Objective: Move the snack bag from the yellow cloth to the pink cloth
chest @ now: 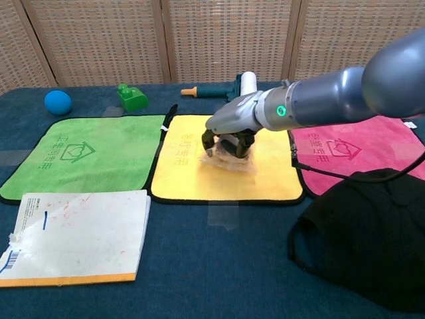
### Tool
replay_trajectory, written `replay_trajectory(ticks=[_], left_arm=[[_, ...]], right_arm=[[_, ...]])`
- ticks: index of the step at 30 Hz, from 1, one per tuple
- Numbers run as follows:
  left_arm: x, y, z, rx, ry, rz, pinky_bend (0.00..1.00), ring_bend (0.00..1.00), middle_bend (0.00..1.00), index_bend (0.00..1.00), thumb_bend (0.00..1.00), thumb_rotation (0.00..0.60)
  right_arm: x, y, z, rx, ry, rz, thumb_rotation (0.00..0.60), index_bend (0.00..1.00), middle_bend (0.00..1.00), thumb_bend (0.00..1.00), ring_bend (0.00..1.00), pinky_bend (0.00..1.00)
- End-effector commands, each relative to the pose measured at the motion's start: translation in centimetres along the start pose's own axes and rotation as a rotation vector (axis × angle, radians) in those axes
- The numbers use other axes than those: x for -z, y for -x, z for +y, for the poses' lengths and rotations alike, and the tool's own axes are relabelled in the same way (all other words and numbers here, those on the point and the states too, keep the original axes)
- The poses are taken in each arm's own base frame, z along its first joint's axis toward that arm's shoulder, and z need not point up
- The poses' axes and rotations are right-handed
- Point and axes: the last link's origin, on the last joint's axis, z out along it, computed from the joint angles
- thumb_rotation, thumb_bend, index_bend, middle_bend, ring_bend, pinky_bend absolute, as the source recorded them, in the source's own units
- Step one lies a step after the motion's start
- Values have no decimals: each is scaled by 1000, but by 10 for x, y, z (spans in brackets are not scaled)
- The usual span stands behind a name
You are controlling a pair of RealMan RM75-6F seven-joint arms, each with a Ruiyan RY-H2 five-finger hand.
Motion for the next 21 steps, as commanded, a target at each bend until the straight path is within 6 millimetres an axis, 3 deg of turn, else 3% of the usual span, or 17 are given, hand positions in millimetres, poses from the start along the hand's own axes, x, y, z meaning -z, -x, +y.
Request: replay_trajectory(ticks=[1, 15, 21], left_arm=[[1, 1, 1, -2, 3, -2, 0, 0, 0, 0, 0, 600], [5, 2, 4, -5, 18, -8, 0, 0, 0, 0, 0, 600], [8, 1, 6, -2, 28, -5, 0, 0, 0, 0, 0, 600]], right_arm=[[11, 7, 16, 20, 43, -29, 600, 319, 294, 1000, 216, 207], [55, 28, 64, 73, 135, -81, 600, 346, 315, 1000, 223, 223], [81, 48, 84, 163, 145, -122, 600, 359, 327, 1000, 223, 224]])
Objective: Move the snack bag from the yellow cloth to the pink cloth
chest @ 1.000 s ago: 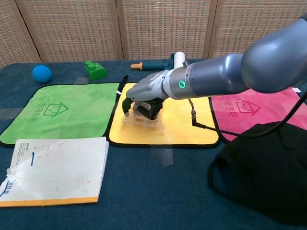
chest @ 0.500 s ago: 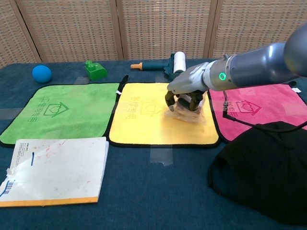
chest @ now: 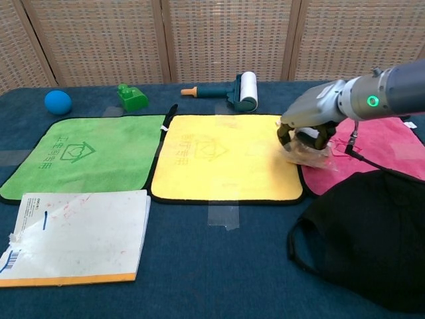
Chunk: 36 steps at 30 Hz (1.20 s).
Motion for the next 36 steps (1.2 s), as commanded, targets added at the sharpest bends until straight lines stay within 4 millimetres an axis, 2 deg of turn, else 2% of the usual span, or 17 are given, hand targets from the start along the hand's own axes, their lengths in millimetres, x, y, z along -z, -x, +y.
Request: replay_trajectory(ticks=[1, 10, 15, 18, 23, 26, 28, 30, 31, 33, 34, 35, 36], left_arm=[[1, 0, 0, 1, 3, 0, 0, 0, 0, 0, 0, 600], [6, 0, 3, -5, 18, 3, 0, 0, 0, 0, 0, 600], [8, 0, 4, -7, 25, 5, 0, 0, 0, 0, 0, 600], [9, 0, 5, -8, 31, 7, 0, 0, 0, 0, 0, 600], [11, 0, 5, -5, 38, 6, 0, 0, 0, 0, 0, 600], [12, -1, 5, 1, 43, 4, 0, 0, 0, 0, 0, 600], [13, -1, 5, 5, 49, 6, 0, 0, 0, 0, 0, 600], [14, -2, 4, 9, 55, 9, 0, 0, 0, 0, 0, 600], [14, -3, 4, 11, 58, 11, 0, 0, 0, 0, 0, 600], [16, -4, 4, 13, 69, 19, 0, 0, 0, 0, 0, 600], [17, -5, 5, 15, 78, 25, 0, 0, 0, 0, 0, 600], [18, -5, 5, 17, 83, 27, 0, 0, 0, 0, 0, 600], [19, -6, 5, 18, 92, 31, 0, 0, 0, 0, 0, 600]], right_arm=[[14, 15, 13, 57, 11, -14, 600, 361, 329, 1000, 223, 224], [34, 36, 37, 82, 57, -45, 600, 367, 333, 1000, 223, 224], [42, 39, 43, 44, 72, -34, 600, 365, 324, 1000, 223, 226], [50, 29, 40, -3, 59, 26, 600, 349, 304, 1000, 222, 227], [73, 0, 38, -15, 28, 256, 600, 334, 287, 1000, 214, 215], [95, -14, 47, -50, 30, 397, 600, 301, 261, 1000, 195, 175], [117, -19, 62, -54, 64, 496, 600, 265, 237, 999, 173, 139], [136, -18, 76, -60, 104, 553, 600, 216, 197, 908, 136, 104], [144, -15, 81, -67, 120, 573, 600, 174, 151, 767, 100, 73], [167, -4, 97, -114, 189, 610, 600, 82, 49, 404, 29, 18], [183, 6, 103, -186, 233, 647, 600, 45, 17, 264, 10, 3], [192, 14, 106, -230, 256, 658, 600, 16, 1, 133, 0, 0], [205, 29, 109, -288, 296, 656, 600, 5, 0, 75, 0, 0]])
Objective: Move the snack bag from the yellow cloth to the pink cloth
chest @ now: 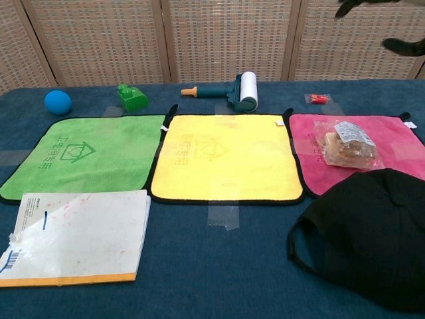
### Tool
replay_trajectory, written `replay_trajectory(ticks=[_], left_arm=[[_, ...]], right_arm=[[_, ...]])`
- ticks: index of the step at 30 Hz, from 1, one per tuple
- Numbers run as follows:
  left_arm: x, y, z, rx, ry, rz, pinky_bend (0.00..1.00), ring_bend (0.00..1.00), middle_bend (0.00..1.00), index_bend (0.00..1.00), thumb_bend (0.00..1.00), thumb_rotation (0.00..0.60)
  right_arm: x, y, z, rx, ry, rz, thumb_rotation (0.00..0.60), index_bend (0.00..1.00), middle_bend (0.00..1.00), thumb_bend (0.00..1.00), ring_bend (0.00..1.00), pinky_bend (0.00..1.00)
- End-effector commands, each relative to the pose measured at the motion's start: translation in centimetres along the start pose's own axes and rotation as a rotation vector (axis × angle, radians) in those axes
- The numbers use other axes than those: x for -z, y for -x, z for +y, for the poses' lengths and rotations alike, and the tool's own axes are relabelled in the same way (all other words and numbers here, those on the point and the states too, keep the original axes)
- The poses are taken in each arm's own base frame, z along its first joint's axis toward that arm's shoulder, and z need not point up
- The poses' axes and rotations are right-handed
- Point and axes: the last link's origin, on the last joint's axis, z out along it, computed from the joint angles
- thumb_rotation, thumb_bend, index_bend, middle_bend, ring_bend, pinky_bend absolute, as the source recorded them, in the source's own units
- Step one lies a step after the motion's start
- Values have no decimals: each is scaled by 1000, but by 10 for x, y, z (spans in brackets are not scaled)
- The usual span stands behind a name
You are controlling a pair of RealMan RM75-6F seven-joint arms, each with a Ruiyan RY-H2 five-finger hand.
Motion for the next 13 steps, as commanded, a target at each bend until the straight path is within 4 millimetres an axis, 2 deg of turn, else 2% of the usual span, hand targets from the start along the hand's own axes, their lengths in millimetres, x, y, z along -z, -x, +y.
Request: replay_trajectory(ticks=[1, 3, 6, 8, 13], left_arm=[[3, -2, 0, 4, 18, 12, 0, 0, 0, 0, 0, 600], [5, -3, 0, 6, 34, 23, 0, 0, 0, 0, 0, 600], [5, -3, 0, 8, 49, 34, 0, 0, 0, 0, 0, 600], [6, -4, -1, 10, 61, 50, 0, 0, 0, 0, 0, 600], [11, -3, -4, 14, 74, 64, 0, 0, 0, 0, 0, 600]], right_arm=[[70, -1, 37, -167, 198, 68, 600, 0, 0, 22, 0, 0], [97, 7, 43, -214, 270, 49, 600, 0, 0, 0, 0, 0], [120, 15, 46, -243, 334, 24, 600, 0, 0, 0, 0, 0], [151, 27, 46, -301, 436, -14, 600, 0, 0, 0, 0, 0], [184, 43, 39, -317, 515, -29, 600, 0, 0, 0, 0, 0]])
